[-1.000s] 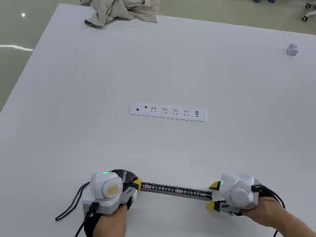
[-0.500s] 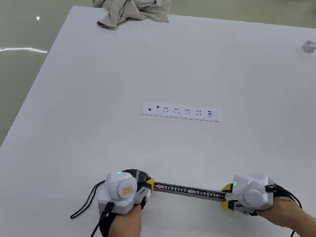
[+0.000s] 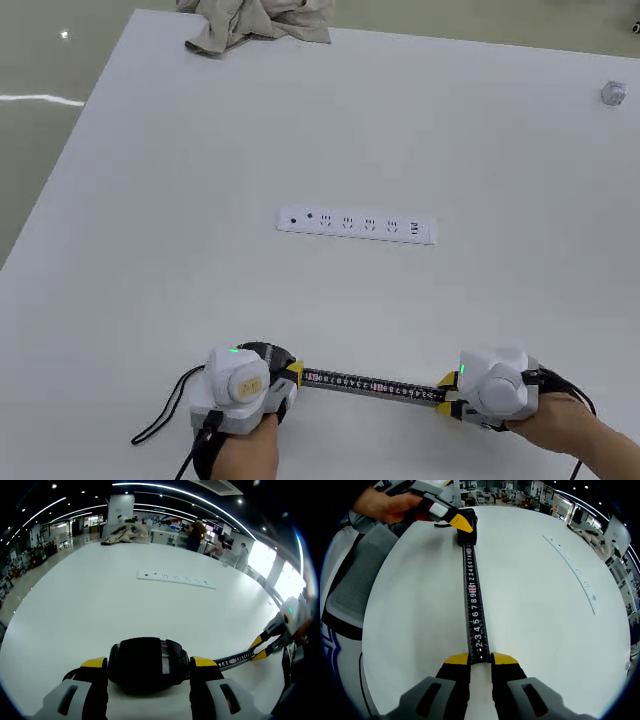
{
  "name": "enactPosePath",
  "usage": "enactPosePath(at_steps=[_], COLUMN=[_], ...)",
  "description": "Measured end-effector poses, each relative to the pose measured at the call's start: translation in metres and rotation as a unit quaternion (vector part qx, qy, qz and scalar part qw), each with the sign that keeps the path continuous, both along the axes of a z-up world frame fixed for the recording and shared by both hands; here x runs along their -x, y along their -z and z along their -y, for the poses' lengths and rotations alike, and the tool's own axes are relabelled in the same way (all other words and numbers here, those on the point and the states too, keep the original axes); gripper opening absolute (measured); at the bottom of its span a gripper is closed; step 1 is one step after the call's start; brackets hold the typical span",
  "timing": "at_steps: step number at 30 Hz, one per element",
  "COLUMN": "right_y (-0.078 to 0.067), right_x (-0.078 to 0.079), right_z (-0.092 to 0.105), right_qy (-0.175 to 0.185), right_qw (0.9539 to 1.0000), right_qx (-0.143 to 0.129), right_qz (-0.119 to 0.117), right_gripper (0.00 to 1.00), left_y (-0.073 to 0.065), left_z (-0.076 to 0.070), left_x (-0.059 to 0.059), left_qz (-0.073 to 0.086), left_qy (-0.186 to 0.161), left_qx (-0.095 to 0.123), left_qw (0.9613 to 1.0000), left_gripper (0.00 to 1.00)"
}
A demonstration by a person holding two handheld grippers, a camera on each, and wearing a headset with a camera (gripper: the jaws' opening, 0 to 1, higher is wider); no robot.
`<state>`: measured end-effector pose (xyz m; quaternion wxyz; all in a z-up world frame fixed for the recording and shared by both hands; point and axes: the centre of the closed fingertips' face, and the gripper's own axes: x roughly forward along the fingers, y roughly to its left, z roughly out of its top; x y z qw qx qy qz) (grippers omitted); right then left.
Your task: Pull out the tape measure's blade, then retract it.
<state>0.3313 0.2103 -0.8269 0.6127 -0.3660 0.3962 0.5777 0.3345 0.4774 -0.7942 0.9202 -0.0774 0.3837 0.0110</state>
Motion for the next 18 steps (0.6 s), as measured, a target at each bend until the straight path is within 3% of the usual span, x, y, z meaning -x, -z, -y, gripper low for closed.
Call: enactPosePath(at_steps=[11,18], right_y=[0.0000,-0.0021], right_x=[0.0005,0.0013], right_z=[-0.0004,-0.0022], right_qy=[-0.013,-0.031], right_qw=[0.9999,0.9992], right_qx=[0.003,0.005], right_qz=[0.004,0.026], right_gripper=[0.15,0.14], left_y=[-0.0001,0.0002], left_z=[0.0001,-0.0001], left_x=[0.0001,0.0003], left_qz=[-0.004,-0.007], left_qy=[0.002,0.004], left_qx=[-0.002,-0.005], left_qw=[1.0000,1.0000], left_gripper=[0.62,0.61])
